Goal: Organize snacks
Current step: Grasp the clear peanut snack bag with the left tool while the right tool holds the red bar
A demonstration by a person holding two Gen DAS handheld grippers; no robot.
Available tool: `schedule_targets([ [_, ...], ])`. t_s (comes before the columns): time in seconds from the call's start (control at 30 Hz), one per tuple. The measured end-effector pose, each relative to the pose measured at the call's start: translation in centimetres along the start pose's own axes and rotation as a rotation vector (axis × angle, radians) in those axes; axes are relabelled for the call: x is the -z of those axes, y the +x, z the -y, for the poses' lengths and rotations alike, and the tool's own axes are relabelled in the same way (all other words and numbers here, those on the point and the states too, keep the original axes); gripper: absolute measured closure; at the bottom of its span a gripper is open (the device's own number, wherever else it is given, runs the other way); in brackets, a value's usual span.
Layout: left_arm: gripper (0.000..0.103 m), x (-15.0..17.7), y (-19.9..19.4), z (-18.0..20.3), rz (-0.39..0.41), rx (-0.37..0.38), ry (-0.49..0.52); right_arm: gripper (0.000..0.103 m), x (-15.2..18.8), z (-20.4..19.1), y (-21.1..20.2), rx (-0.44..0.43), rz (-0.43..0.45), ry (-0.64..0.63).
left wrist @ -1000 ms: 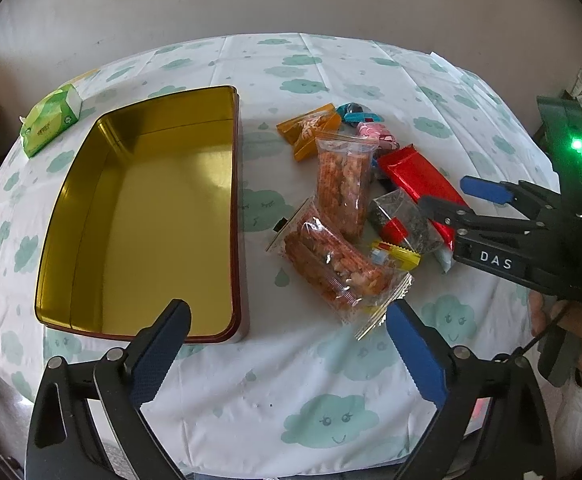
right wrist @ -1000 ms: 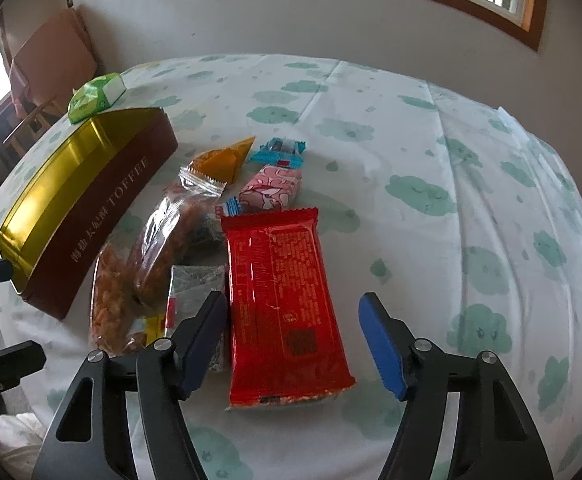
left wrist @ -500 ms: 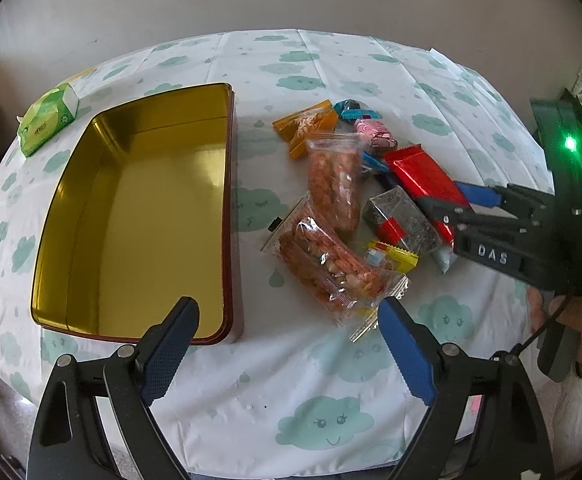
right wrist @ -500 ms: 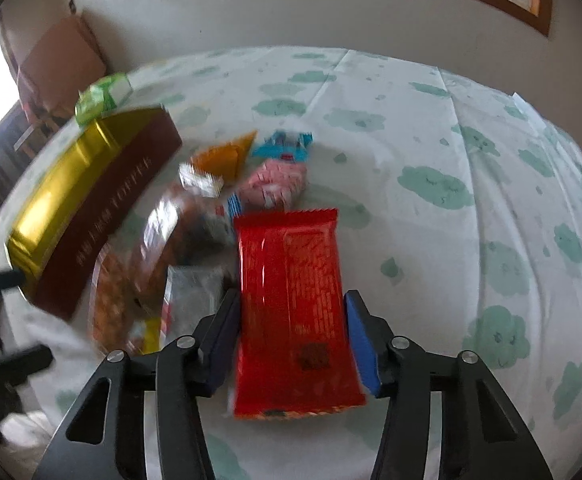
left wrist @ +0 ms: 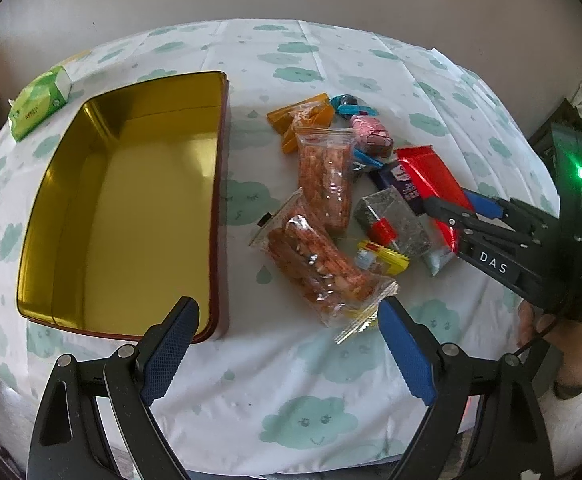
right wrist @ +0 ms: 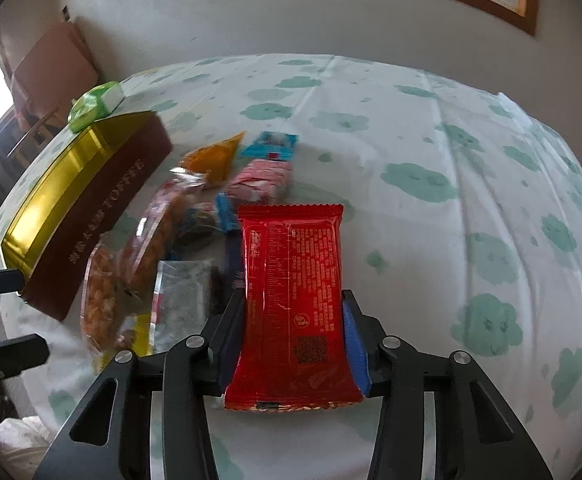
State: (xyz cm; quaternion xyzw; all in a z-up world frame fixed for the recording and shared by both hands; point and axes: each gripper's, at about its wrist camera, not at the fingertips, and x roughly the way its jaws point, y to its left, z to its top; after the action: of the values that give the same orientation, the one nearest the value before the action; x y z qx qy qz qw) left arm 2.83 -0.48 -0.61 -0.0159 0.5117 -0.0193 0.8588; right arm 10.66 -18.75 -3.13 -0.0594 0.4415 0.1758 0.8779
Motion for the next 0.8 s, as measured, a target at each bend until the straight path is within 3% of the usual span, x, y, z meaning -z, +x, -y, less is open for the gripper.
schedule_targets([
  [0.17, 0.015, -0.8, -0.2, 0.2, 0.001, 0.063, -0.05, 0.057, 0.8, 2.7, -0.6, 0.059, 0.013, 0.067],
  [0.37, 0.031, -2.0, -0.7, 0.4, -0.007, 0.133, -0.112, 0.057, 2.1, 5.7, -0.4, 0.145, 0.011, 0.117],
  [0.47, 0.035, -2.5, -0.2, 0.2, -0.051, 0.171, -0.163, 0.057, 2.2, 6.1, -0.6, 0.143, 0.025, 0.119],
  [0.57, 0.046, -2.8, 0.8, 0.0, -0.117, 0.204, -0.227, 0.057, 2.4, 6.0, -0.6, 0.154, 0.035, 0.111],
  [0.7, 0.057, -2.8, 2.0, -0.4, -0.159, 0.192, -0.286, 0.057, 2.6, 6.2, -0.6, 0.147, 0.055, 0.122],
  [0.8, 0.06, -2.6, 2.8, -0.6, -0.194, 0.193, -0.321, 0.056, 2.9, 6.2, -0.7, 0.143, 0.068, 0.119],
])
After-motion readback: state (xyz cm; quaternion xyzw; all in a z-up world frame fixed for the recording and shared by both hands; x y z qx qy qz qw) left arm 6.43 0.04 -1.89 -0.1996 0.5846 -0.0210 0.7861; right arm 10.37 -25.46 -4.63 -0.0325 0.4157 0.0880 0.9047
